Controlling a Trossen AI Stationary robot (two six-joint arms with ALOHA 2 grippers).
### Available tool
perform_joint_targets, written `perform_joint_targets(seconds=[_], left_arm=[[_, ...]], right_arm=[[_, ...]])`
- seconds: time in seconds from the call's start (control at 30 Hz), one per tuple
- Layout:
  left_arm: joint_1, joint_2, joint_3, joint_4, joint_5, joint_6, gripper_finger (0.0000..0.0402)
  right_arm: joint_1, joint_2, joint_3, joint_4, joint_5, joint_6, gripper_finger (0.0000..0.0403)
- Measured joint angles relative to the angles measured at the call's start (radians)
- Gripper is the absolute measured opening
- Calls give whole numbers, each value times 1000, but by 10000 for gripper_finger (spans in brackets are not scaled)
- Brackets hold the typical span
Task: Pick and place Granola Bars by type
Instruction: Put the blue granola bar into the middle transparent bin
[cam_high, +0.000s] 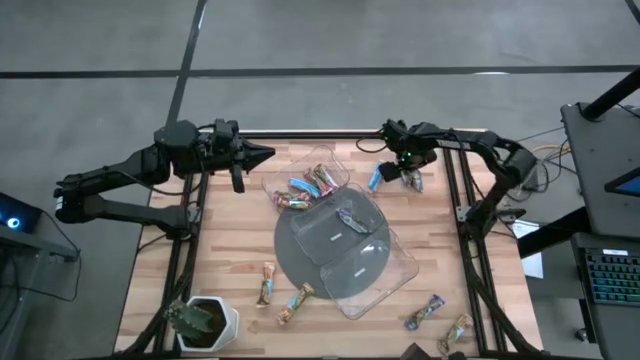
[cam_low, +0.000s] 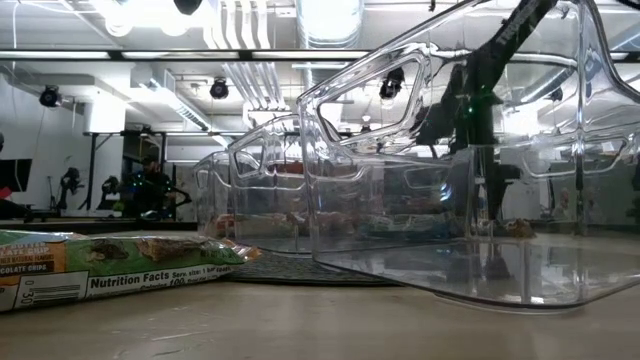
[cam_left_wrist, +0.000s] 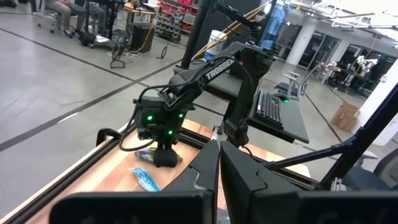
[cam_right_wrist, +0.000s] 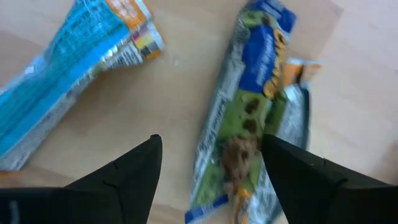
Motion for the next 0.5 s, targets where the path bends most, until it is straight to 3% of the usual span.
perform_joint_targets(seconds=[0.27, 0.5], left_arm=[[0, 0, 0, 0, 0, -26, 0], [0, 0, 0, 0, 0, -34, 0]], right_arm=[[-32, 90, 29, 6, -21, -43, 258], [-64, 96, 29, 11, -52, -54, 254]])
